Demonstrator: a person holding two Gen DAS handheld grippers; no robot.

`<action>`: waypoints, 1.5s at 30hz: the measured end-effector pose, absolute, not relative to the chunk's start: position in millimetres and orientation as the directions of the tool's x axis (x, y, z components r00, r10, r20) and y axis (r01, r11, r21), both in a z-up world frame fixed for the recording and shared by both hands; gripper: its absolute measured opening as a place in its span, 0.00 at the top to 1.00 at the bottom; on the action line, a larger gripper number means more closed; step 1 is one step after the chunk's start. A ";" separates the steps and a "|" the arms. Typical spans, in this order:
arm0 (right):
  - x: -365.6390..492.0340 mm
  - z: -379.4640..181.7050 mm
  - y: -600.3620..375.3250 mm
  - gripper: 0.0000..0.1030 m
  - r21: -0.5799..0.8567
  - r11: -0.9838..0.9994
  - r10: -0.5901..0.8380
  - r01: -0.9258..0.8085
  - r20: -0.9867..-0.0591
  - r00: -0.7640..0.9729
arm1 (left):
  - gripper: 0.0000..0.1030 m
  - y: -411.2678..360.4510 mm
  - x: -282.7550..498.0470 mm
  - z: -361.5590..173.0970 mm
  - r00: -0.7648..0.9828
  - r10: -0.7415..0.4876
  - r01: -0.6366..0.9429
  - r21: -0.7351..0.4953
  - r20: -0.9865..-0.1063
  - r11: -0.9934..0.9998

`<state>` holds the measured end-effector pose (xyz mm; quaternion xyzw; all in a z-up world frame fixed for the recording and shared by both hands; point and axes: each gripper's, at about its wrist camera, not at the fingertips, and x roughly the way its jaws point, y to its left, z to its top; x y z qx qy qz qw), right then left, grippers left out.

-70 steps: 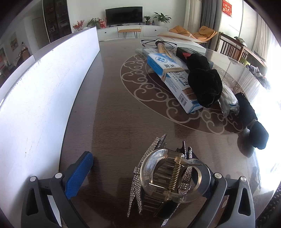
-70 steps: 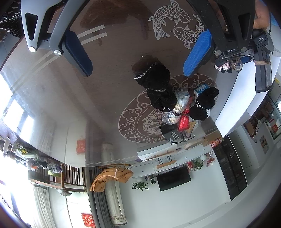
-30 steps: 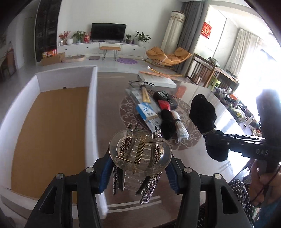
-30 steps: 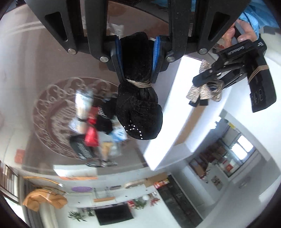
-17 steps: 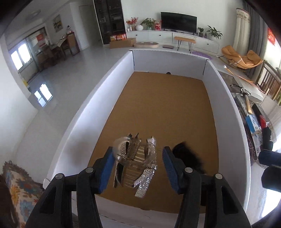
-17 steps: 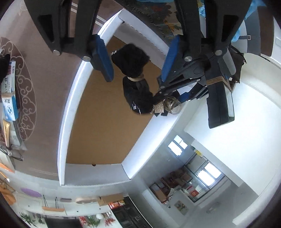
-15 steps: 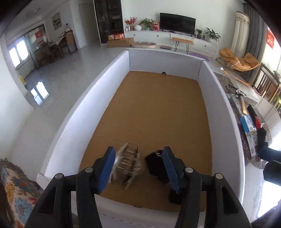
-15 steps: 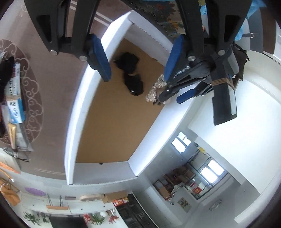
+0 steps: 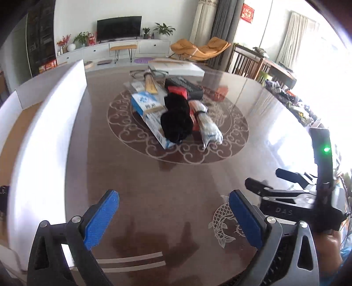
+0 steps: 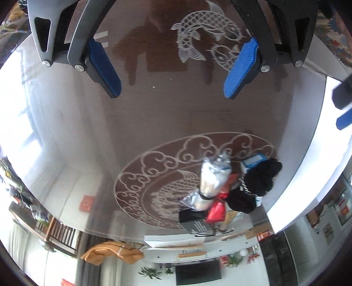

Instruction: Organize objects

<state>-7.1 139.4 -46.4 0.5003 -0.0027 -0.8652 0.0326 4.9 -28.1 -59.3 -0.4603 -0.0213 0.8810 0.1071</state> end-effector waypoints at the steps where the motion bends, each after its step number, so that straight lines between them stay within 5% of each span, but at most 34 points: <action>1: -6.0 -50.6 146.1 0.08 0.035 -0.999 -0.049 0.038 -0.865 -0.499 | 0.01 -23.6 0.6 -70.5 -0.543 0.197 -0.159 -0.131 -0.816 -0.979; 10: -12.1 -50.1 157.9 0.08 0.020 -1.000 -0.017 0.000 -0.832 -0.554 | 0.01 -14.6 -34.9 -105.4 -0.532 0.053 -0.128 0.019 -0.845 -0.992; 29: -10.0 -55.9 175.6 0.05 0.108 -0.990 -0.041 -0.089 -0.835 -0.549 | 0.00 -11.1 -72.7 -116.9 -0.577 0.077 -0.136 0.003 -0.813 -0.991; 45: -10.3 -61.9 162.2 0.00 0.006 -0.998 0.029 -0.065 -0.852 -0.523 | 0.00 -11.0 -73.3 -116.9 -0.577 0.077 -0.136 0.003 -0.813 -0.991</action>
